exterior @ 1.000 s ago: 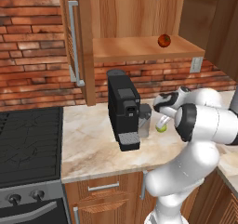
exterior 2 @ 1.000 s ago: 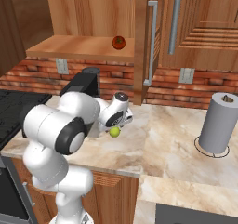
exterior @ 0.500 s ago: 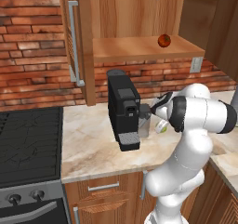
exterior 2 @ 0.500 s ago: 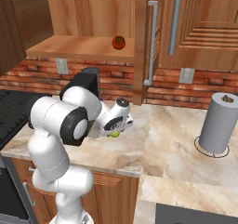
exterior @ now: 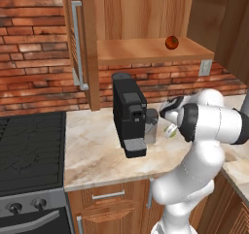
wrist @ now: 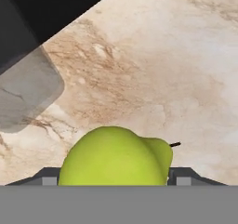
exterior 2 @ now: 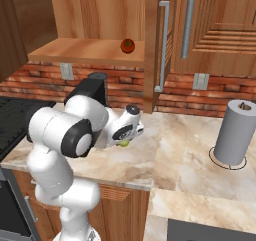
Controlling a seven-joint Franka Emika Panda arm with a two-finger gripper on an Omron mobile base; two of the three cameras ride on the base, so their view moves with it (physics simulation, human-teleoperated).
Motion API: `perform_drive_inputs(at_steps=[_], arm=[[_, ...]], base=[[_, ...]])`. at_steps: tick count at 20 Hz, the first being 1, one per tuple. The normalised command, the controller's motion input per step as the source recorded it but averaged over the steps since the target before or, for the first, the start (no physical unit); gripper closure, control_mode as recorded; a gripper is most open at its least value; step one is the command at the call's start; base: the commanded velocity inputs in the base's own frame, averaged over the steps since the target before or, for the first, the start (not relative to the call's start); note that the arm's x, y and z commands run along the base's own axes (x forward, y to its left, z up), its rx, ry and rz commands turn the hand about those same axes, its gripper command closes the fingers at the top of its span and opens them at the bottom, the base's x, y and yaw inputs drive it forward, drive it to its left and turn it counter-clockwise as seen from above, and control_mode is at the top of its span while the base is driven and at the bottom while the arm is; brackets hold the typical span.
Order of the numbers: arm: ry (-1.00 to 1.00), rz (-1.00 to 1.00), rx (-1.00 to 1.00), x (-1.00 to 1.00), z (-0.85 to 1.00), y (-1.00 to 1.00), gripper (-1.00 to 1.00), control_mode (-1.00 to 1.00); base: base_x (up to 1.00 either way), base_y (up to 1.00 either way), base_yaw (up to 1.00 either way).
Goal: Pick the pear, tomato from the counter and place them in the cabinet. Then close the cabinet.
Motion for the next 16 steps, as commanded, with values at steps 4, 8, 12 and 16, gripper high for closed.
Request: perform_drive_inputs(at_steps=[4, 8, 12, 16], arm=[[-0.01, 0.0, 0.0, -0.58, 0.98, 0.0, 1.0, -1.0], [0.0, -0.01, 0.0, -0.4, 1.0, 0.0, 1.0, -1.0], [0.0, 0.0, 0.0, -0.43, 1.0, 0.0, 1.0, -1.0], [-0.1, 0.0, 0.0, -0.61, 1.0, 0.06, 1.0, -1.0]], base=[[0.0, 0.0, 0.0], [0.0, 0.0, 0.0], [0.0, 0.0, 0.0], [0.0, 0.0, 0.0]])
